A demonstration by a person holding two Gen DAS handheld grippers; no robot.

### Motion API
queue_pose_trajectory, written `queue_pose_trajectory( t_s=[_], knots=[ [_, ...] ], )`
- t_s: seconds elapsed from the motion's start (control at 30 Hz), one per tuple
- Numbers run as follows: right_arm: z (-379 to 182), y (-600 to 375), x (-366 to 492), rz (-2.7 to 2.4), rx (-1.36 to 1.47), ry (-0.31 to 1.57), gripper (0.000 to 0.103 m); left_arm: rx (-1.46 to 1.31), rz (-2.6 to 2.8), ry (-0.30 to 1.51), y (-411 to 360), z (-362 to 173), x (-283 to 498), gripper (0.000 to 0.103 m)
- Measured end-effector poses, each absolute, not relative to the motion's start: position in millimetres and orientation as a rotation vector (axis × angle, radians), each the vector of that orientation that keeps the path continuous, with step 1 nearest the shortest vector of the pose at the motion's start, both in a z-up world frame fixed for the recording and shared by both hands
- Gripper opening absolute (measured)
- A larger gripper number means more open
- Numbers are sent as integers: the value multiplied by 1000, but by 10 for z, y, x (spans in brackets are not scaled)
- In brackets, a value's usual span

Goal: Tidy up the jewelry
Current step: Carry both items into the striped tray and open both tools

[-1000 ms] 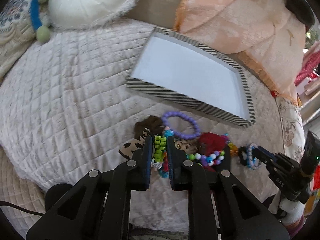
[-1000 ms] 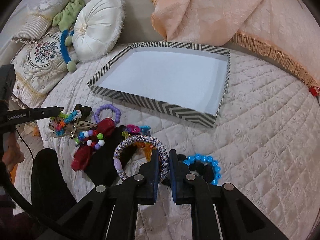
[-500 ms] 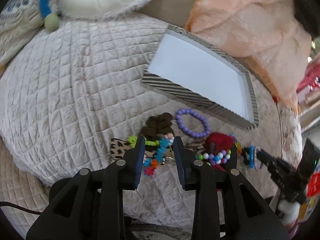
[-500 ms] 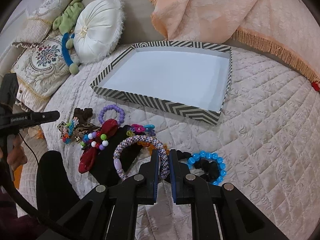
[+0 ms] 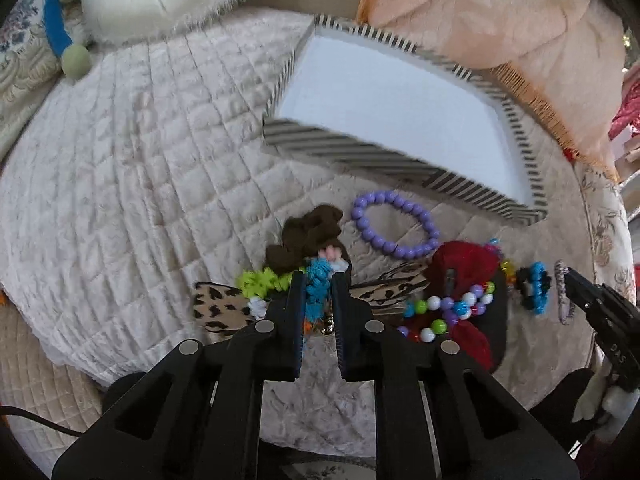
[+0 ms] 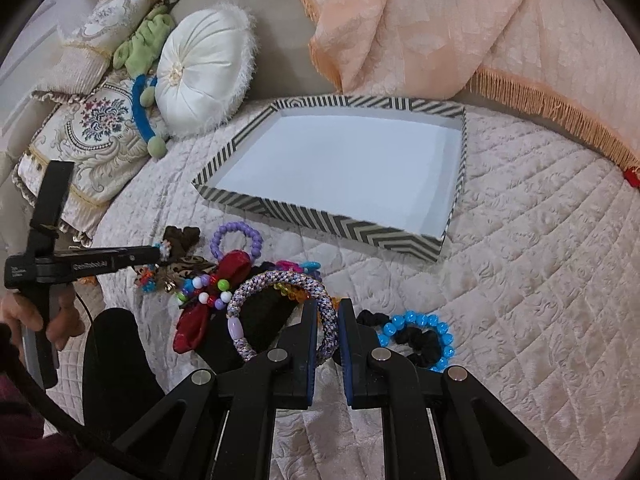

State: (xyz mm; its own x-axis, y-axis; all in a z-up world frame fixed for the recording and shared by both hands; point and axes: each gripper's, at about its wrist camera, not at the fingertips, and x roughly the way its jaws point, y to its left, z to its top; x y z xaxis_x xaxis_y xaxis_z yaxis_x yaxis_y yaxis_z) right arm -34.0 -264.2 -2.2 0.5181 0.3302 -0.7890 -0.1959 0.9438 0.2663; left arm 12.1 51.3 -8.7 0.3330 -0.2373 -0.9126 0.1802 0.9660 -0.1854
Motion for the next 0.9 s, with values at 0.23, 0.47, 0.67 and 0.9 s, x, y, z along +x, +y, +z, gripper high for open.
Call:
queue_pose_trajectory(
  t_s=[0.23, 0.47, 0.67, 0.9],
  knots=[
    [193, -2629, -353, 321, 144, 930, 9, -106, -323, 1110, 621, 418, 0, 12],
    [344, -2646, -289, 303, 127, 909, 9, -110, -364, 1039, 531, 787, 21, 12],
    [428, -2728, -157, 281, 134, 898, 9, -88, -373, 989, 377, 990, 204, 12],
    [388, -2829, 180, 225, 129, 913, 9, -74, -325, 972, 186, 972, 656, 12]
  ],
)
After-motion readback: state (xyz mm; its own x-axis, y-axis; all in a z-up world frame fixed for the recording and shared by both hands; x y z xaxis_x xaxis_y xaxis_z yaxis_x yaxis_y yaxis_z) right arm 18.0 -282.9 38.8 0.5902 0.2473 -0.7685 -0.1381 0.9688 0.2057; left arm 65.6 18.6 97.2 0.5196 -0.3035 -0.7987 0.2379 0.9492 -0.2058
